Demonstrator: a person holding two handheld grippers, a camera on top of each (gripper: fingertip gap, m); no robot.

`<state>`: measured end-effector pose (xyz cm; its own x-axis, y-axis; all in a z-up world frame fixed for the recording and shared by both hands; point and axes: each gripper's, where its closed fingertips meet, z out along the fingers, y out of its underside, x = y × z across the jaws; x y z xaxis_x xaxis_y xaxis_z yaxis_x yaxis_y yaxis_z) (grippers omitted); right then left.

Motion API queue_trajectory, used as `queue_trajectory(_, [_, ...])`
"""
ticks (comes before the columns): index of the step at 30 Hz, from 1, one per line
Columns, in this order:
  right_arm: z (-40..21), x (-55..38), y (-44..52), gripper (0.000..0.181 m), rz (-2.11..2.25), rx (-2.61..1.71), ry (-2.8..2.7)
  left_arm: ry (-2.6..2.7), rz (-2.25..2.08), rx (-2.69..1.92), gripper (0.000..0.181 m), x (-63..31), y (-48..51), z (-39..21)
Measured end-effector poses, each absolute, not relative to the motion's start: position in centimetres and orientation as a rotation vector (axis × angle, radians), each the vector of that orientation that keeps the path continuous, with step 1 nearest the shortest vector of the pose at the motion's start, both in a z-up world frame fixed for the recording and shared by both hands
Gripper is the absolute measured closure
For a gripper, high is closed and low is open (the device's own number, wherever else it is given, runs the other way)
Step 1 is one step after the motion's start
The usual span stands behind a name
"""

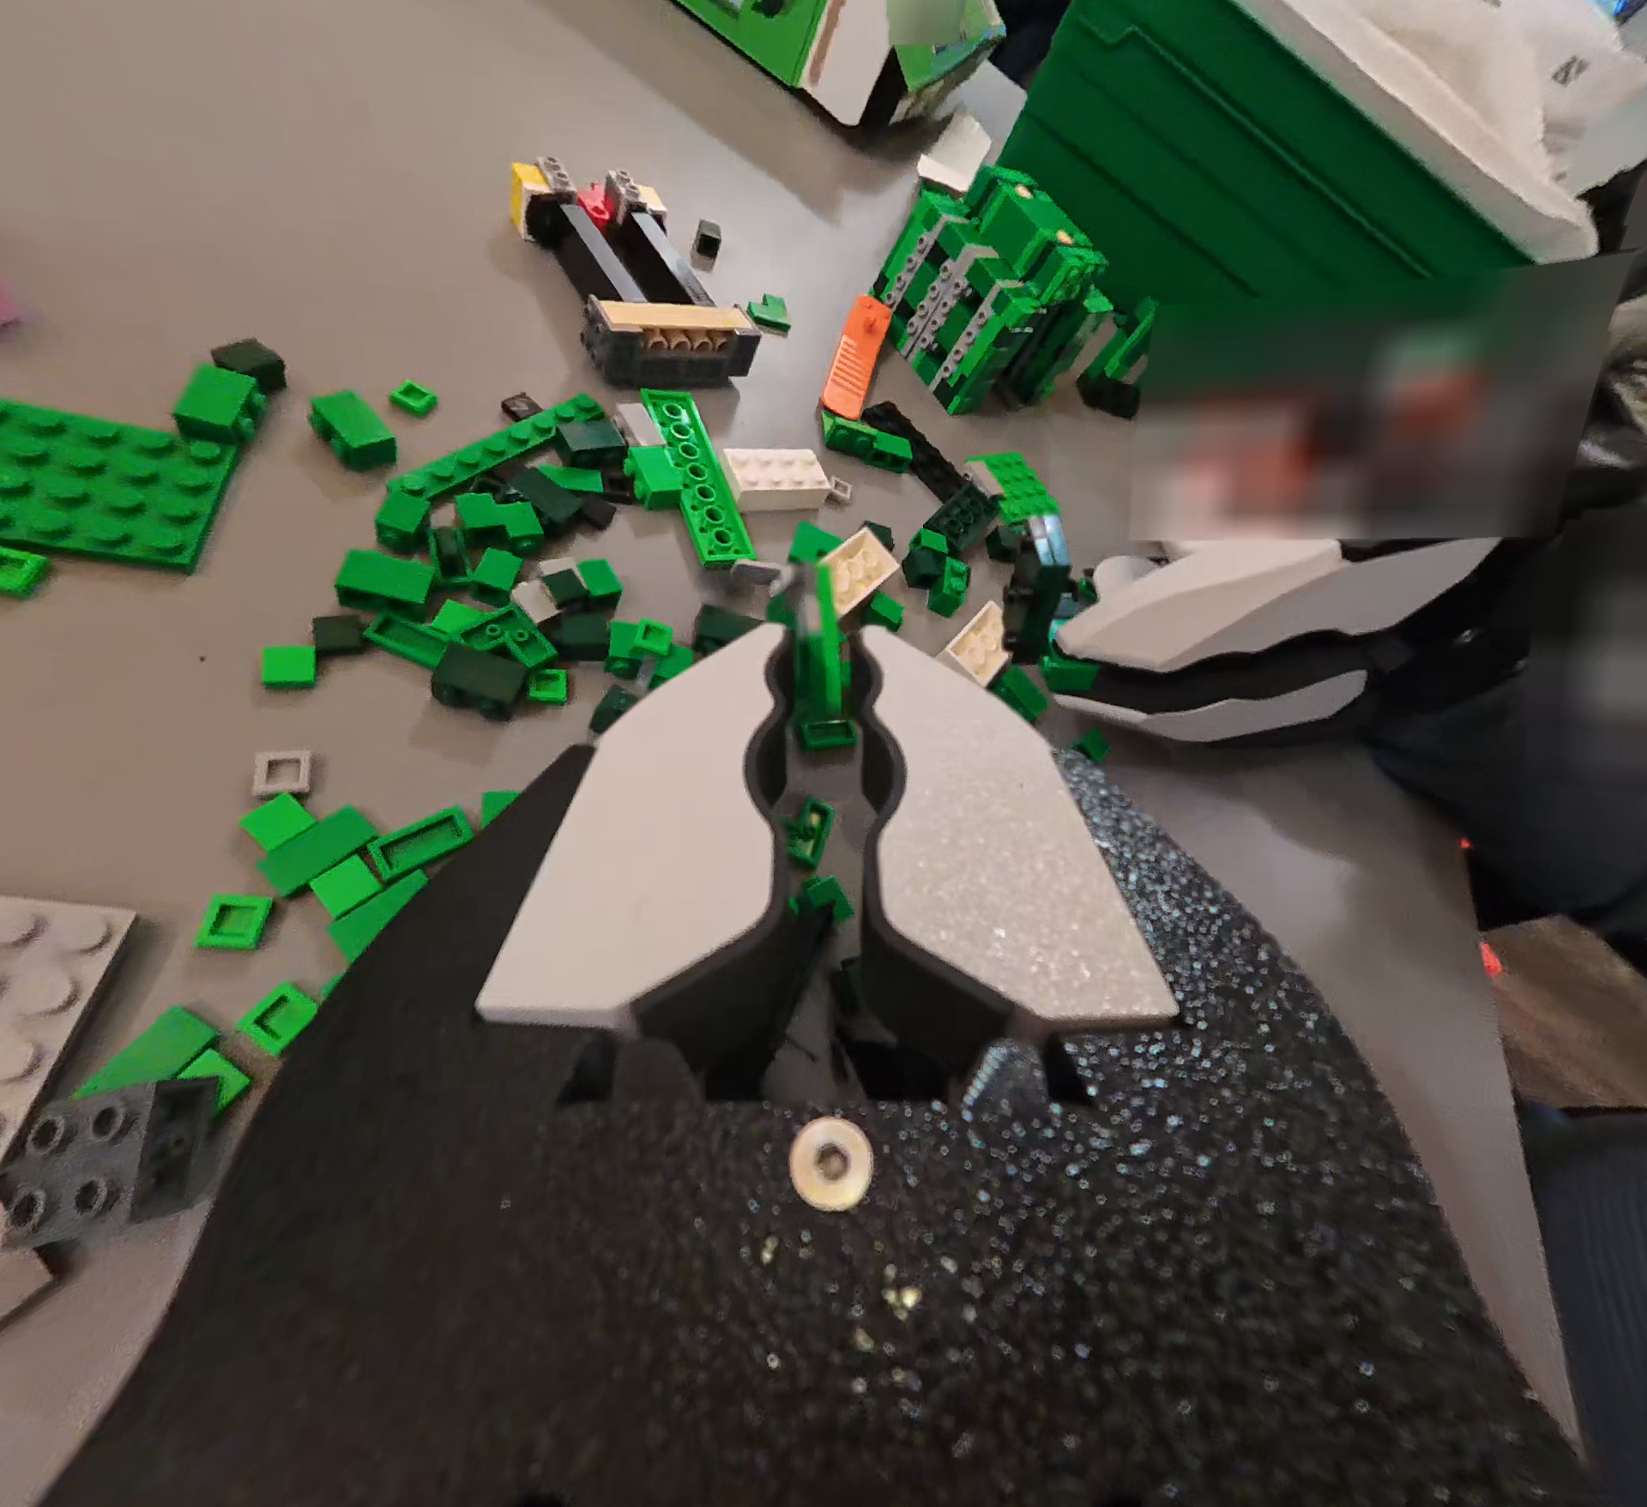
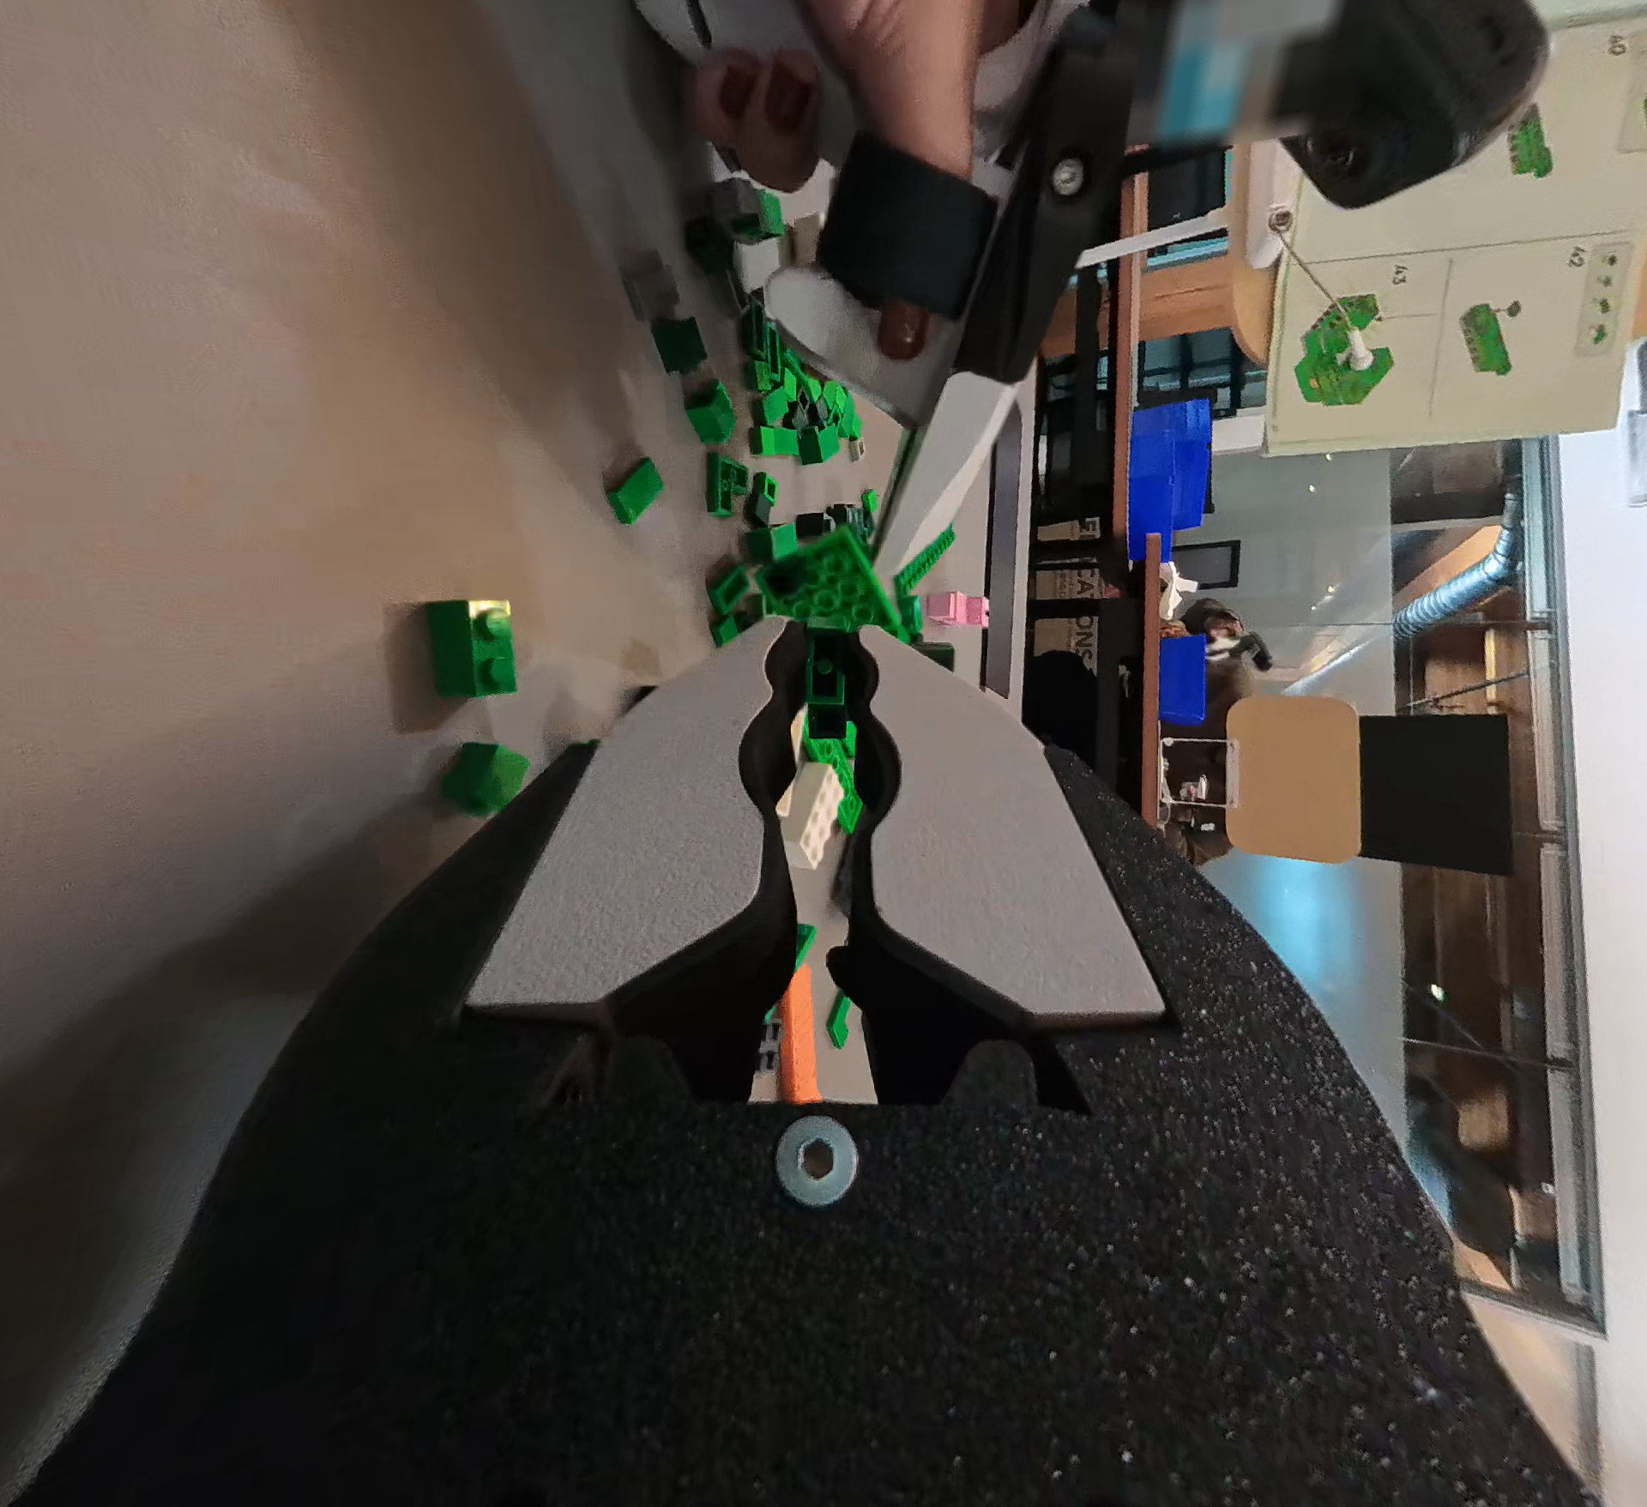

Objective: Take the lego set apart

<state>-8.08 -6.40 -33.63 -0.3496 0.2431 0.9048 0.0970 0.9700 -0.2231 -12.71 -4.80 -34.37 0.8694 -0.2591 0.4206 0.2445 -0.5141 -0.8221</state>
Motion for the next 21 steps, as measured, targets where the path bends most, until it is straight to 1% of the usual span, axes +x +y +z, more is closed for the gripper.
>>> queue_trajectory(3, [-33.8,-8.1,-6.6,0.174,0.145,-0.233,-1.943,-0.022,-0.67,-1.982,0.16,-12.7,-4.8,-33.7])
queue_trajectory(8, [-34.0,-8.2,-7.2,0.174,0.102,-0.18,-1.95,0.048,-0.898,-1.856,0.142,-10.3,-5.3,-31.3])
queue_trajectory(11, [-34.2,-8.3,-7.7,0.174,0.074,-0.142,-1.96,0.109,-0.943,-1.906,0.139,-9.0,-5.6,-32.0])
queue_trajectory(13, [-34.3,-8.3,-8.0,0.174,0.066,-0.125,-1.964,0.142,-0.948,-1.934,0.142,-8.4,-5.7,-32.5])
queue_trajectory(14, [-34.3,-8.3,-8.1,0.174,0.063,-0.119,-1.963,0.155,-0.942,-1.95,0.151,-8.2,-5.8,-32.8])
queue_trajectory(15, [-34.3,-8.3,-8.2,0.174,0.06,-0.115,-1.961,0.172,-0.93,-1.97,0.171,-8.1,-5.9,-33.1])
queue_trajectory(18, [-33.6,-8.4,-8.2,0.174,0.045,-0.101,-1.922,0.146,-0.84,-2.041,0.173,-9.0,-5.7,-34.1])
queue_trajectory(21, [-32.9,-8.4,-8.2,0.174,0.036,-0.091,-1.88,0.019,-0.918,-1.983,0.174,-10.0,-5.5,-33.3])
